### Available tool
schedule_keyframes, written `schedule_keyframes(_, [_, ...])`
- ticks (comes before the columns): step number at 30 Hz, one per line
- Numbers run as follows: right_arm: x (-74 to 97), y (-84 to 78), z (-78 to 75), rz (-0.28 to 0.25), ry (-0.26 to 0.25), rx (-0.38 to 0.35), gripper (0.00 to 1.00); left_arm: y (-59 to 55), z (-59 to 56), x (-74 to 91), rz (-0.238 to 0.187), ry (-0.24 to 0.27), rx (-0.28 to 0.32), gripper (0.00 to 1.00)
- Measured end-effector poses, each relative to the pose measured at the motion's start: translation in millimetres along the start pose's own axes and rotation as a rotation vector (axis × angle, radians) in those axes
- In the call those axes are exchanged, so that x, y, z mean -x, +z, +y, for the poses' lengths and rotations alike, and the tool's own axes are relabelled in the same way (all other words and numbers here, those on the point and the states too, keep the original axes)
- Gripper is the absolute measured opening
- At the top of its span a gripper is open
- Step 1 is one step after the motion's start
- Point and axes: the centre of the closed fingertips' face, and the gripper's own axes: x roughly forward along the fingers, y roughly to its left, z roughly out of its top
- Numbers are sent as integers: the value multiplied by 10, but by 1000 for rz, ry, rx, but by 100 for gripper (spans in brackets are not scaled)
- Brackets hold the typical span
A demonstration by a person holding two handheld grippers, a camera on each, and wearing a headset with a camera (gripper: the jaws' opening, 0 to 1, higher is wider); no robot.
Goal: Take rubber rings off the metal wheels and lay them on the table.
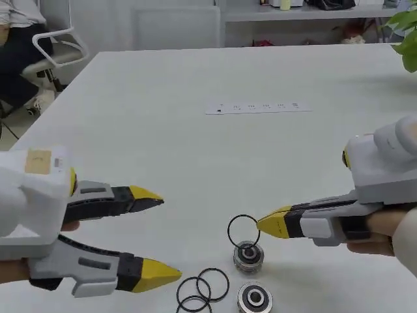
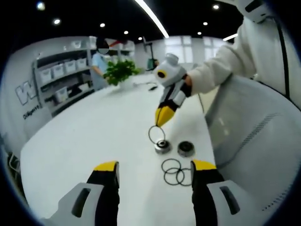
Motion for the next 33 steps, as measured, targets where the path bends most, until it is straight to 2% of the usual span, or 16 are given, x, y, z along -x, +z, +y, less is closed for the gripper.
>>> schedule_keyframes(4, [-14,17,37,8,7,14,0,-52,0,155,8,23,8,68])
schedule_keyframes(13, [-90,83,181,23,44,39,0,-121,30,431,-16,98,63,75])
schedule_keyframes(21, [-199,66,285,47,79,56,0,-250,-53,525,-5,125,101,79])
schedule_keyframes(33, [-411,8,470,92,141,79,0,-364,-80,650,-7,177,150,84])
